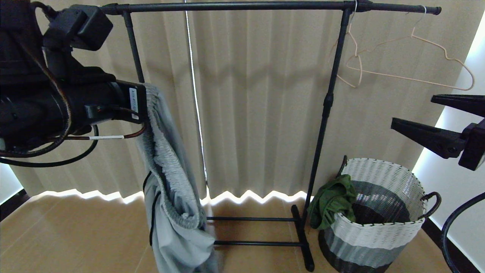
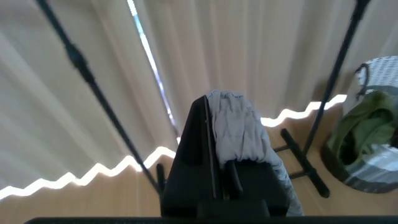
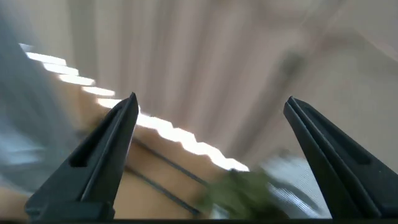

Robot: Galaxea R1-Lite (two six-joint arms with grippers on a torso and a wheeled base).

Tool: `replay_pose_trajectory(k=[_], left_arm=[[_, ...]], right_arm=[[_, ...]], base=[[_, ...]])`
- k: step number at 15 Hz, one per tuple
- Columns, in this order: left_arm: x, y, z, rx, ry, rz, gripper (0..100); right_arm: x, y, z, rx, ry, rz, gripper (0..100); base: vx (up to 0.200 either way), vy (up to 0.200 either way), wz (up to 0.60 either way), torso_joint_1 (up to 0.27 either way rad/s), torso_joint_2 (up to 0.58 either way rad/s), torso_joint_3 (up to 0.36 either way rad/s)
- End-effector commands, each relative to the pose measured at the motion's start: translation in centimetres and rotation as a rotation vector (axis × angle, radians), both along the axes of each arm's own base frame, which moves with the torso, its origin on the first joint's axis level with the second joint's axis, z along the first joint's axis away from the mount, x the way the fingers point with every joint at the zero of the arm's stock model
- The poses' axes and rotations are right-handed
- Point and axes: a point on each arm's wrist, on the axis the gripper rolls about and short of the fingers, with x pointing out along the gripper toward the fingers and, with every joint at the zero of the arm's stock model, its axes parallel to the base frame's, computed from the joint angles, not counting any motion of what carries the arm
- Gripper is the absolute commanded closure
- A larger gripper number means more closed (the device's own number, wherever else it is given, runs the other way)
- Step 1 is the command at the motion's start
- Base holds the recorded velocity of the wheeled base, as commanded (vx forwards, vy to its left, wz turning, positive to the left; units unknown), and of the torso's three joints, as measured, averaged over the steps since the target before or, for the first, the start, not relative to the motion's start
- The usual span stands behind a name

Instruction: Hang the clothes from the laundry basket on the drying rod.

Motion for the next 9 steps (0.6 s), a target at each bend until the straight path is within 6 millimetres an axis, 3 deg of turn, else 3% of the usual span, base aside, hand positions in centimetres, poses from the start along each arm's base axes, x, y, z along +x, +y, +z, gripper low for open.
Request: replay_pose_trajectory(k=[1,4,9], left_arm=[[-1.8,1.2,0.2,-0.008,-0.017,0.013,100],[-4.4,2.8,-0.9,-0.006,-0.024,0.018,100],[-4.2,5.4,-2.1,-0.016,-0.048,0.137,100]], right_arm=[[-0.2,-1.0,-0.7,-0.018,0.011,-0.08,0],[-0.3,-2.8,-1.2,-0.026,0.017,-0.224,0],[-0.6,-3.9,-2.9,-0.053,0.048,-0.398,0]], base=[[0.0,0.0,0.0,0.0,0.0,0.0],[0.0,0.0,0.0,0.0,0.0,0.0],[0.0,0.0,0.0,0.0,0.0,0.0]])
